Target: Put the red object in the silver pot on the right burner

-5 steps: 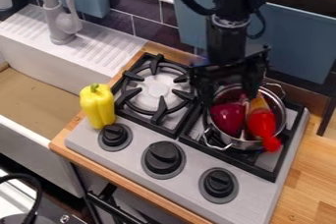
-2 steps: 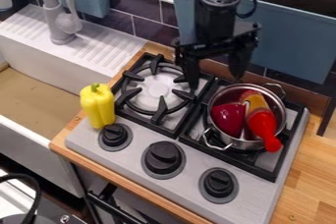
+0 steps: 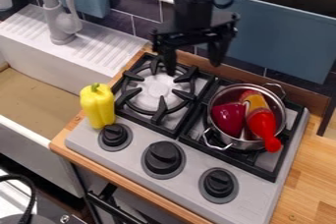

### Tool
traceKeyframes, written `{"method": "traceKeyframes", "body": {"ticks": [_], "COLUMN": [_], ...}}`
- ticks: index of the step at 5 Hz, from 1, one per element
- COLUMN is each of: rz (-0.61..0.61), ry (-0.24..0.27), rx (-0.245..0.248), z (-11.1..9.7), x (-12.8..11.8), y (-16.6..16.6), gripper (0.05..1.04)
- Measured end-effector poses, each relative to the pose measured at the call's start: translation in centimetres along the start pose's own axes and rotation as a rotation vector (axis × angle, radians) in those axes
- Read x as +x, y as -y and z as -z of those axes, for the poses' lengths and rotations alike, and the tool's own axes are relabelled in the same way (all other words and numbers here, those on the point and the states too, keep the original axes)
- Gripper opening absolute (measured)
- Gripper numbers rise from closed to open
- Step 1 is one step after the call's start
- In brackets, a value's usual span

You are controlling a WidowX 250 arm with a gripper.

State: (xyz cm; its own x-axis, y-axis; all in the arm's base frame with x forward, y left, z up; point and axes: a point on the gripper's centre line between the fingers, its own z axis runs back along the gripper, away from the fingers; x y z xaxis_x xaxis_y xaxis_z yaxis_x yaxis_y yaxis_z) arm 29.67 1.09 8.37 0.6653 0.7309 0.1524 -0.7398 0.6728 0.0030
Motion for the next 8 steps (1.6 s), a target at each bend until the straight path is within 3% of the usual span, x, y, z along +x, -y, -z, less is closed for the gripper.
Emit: {"method": "traceKeyframes", "body": {"ticks": [2, 3, 5, 6, 8], "rz": [0.295, 0.397, 0.459, 0.458, 0.433], "ry": [-0.044, -0.018, 0.024, 0.01, -0.004], "rx": [-0.011, -0.064, -0.089, -0.091, -0.125], "z": [0.0, -1.0, -1.4, -1.5, -3.7], "x": [0.8, 1.4, 2.0, 1.9, 3.0], "y": [-1.3, -1.5, -2.1, -2.3, -2.8], "gripper": [0.999, 0.999, 0.999, 0.999, 0.999]}}
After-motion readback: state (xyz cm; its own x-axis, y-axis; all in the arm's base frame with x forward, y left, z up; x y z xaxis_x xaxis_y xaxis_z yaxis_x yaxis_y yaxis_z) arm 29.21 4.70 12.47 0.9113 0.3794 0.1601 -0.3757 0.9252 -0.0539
